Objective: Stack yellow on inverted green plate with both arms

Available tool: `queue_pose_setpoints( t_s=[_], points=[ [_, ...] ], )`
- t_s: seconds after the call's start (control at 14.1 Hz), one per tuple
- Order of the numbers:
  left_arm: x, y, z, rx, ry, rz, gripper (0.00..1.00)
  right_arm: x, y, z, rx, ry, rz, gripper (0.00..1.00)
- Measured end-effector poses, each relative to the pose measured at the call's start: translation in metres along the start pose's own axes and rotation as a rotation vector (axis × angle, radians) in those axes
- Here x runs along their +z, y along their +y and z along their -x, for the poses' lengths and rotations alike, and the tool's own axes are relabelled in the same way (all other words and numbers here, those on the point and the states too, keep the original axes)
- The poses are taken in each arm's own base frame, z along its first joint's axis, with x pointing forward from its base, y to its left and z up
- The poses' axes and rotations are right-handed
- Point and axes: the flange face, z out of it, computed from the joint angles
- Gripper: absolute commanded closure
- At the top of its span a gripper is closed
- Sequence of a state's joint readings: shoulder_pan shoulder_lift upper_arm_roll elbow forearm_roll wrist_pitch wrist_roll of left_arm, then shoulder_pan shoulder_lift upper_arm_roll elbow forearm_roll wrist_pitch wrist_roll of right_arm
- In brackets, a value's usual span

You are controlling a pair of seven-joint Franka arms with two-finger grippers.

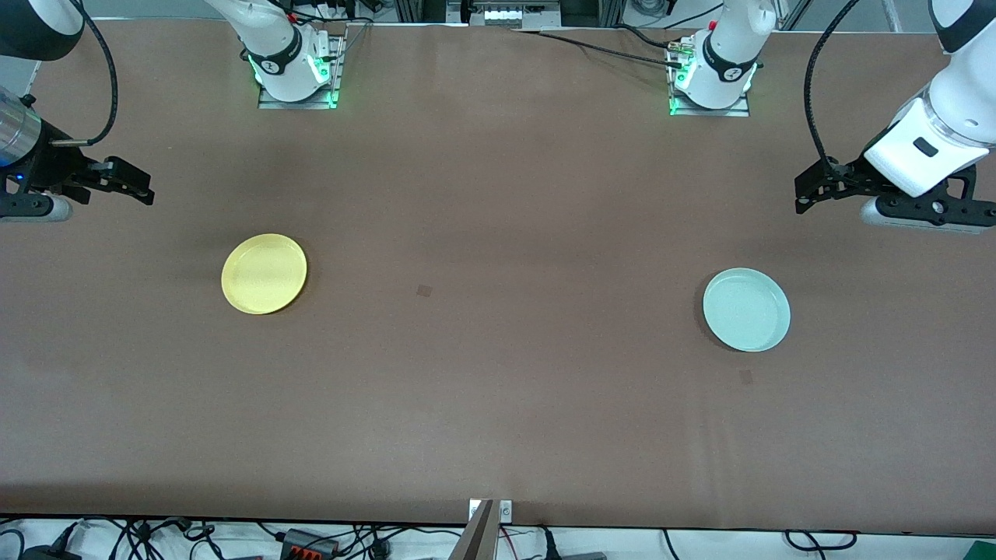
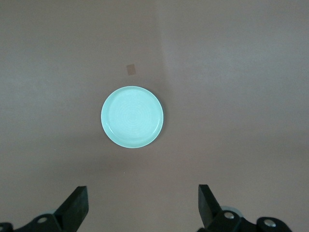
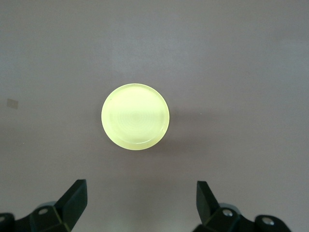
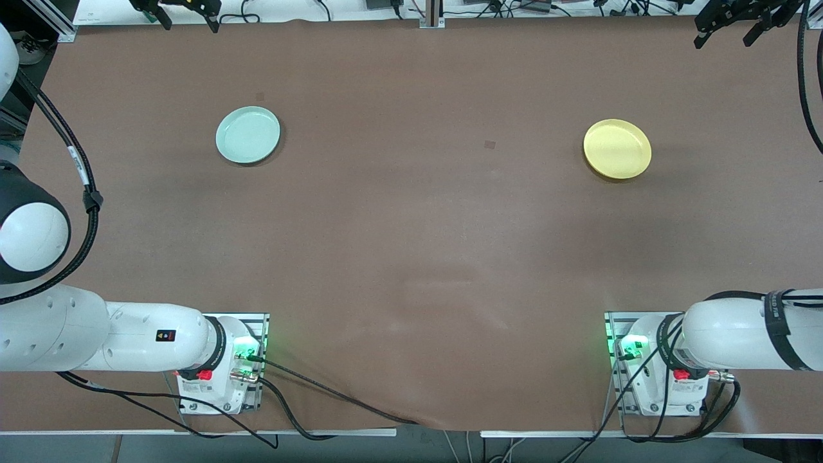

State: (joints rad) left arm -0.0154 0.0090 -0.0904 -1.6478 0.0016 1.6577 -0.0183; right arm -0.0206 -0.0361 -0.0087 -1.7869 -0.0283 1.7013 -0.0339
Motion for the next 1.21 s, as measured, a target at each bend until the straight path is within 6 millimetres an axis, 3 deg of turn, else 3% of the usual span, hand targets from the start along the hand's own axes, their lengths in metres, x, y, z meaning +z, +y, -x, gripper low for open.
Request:
queue_pose_setpoints(
  t_s=[1.21],
  points=[
    [0.0,-0.001,0.0,-0.001,0.0,0.0,0.0,0.0,0.012,-0.001,0.022,0.004,-0.002,0.0]
  ],
)
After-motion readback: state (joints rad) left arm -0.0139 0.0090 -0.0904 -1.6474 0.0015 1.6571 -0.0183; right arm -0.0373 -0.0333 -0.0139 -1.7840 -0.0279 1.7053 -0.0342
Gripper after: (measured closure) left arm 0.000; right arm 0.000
